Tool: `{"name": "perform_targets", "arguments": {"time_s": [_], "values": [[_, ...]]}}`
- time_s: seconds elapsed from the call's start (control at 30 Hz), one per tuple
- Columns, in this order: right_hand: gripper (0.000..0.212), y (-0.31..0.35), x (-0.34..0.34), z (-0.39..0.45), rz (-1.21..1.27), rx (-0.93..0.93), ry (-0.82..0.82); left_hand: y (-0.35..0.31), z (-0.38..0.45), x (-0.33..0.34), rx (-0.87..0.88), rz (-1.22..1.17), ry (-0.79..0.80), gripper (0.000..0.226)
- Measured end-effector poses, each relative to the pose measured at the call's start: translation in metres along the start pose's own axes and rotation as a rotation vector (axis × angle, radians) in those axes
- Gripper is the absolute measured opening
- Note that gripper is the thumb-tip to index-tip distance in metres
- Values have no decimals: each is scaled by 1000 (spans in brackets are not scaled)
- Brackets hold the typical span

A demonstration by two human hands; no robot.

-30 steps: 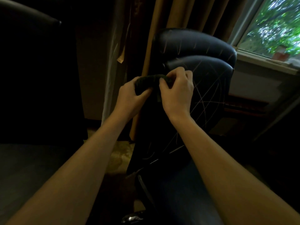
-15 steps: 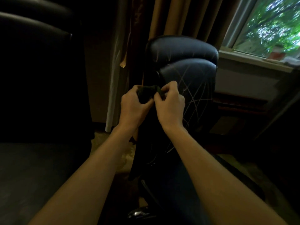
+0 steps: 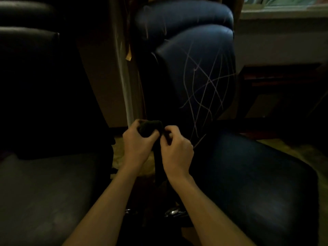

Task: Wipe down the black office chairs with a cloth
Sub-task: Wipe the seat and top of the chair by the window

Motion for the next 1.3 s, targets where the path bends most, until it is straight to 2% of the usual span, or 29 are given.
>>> {"name": "perform_targets", "arguments": {"time_s": [0.13, 0.3, 0.47, 0.8, 1.0, 1.13, 1.3], "values": [[20, -7, 5, -6, -12, 66, 64, 7, -6, 4, -1, 12, 46, 22], [16, 29, -13, 30, 189, -15, -66, -18, 21, -13, 84, -95, -28, 12], [14, 32, -2, 34, 72, -96, -79, -6, 30, -6, 30, -207, -30, 16], [25, -62, 61, -3, -42, -66, -13, 81, -15, 48, -13, -168, 39, 50], [33, -127, 106, -24, -60, 103, 115, 145, -40, 94, -185, -331, 190, 43], [33, -147, 126, -20, -47, 180, 144, 173, -39, 113, -209, -325, 208, 33], [33, -185, 150, -11, -92, 317, 201, 214, -41, 144, -245, -275, 273, 37]]}}
Point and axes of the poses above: each hand's wrist, its own z-axis towards the middle knuckle, its own x-axis out of the palm, y = z × x, the point moved 5 cm from there along z, towards the middle knuckle, and after that the axes turned 11 degrees about x, right-handed, at the moved point
